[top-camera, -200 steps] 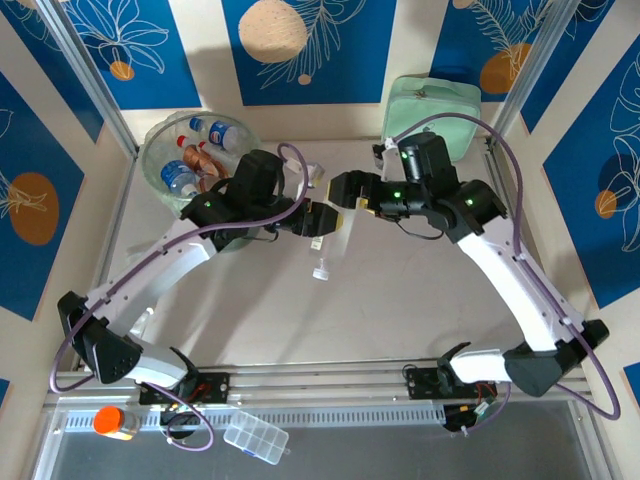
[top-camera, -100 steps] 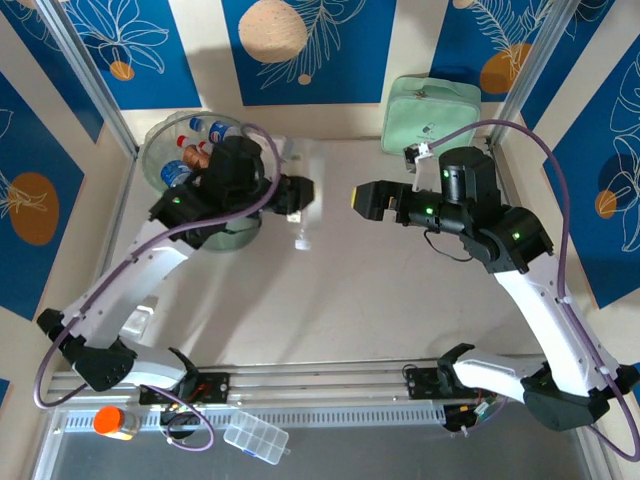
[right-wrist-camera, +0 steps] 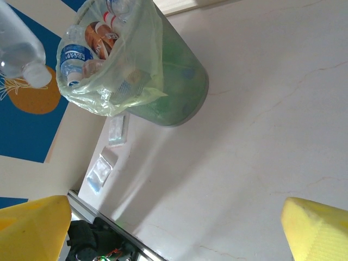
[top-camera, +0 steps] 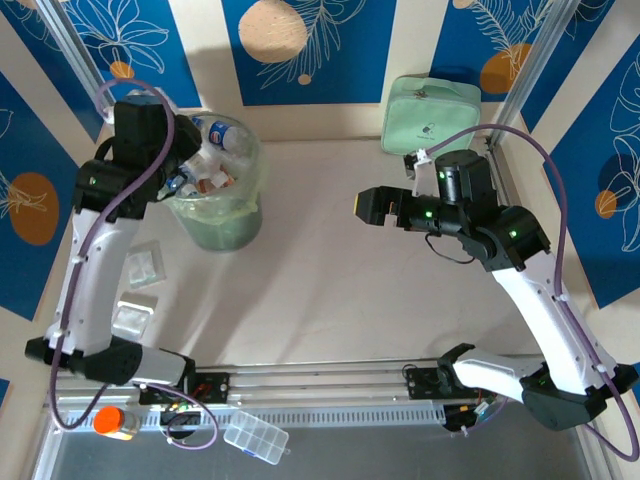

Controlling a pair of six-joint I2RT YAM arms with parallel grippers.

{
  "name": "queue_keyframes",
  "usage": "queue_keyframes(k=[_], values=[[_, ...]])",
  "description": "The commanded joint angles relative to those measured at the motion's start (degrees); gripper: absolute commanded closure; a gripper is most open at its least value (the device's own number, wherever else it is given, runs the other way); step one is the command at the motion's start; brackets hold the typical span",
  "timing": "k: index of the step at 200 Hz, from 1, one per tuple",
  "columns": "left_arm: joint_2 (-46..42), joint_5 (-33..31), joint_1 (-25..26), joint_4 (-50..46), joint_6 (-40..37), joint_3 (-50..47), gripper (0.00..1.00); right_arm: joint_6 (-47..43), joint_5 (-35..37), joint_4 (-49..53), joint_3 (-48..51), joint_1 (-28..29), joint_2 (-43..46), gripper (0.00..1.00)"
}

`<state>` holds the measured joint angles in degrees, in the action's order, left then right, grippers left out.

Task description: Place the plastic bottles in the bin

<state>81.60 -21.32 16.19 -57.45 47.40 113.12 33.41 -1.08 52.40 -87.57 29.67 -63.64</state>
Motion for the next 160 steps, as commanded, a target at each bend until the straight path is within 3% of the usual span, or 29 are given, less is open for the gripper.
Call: queue_keyframes(k=[1,62,143,160], values=[[4.15,3.62,-3.51,-3.51,8.79,1.85,0.72,-0.36,-0.76,1.71,0.81,-0.32,0.38,0.01],[12.70,5.12,-5.12,2.28,12.64,5.17,0.68,-0.80,-0.70,2.28,2.79,-0.62,1.66,0.01],[11.94,6.73,-5.22,5.73,15.85,0.77,0.28,-0.85,-0.66,1.57,4.09,-1.89,1.43,0.01],[10.24,7.26,-5.20,5.79,16.54,-1.79,0.25,-0.71,-0.59,1.69,3.75,-1.99,0.99,0.01]])
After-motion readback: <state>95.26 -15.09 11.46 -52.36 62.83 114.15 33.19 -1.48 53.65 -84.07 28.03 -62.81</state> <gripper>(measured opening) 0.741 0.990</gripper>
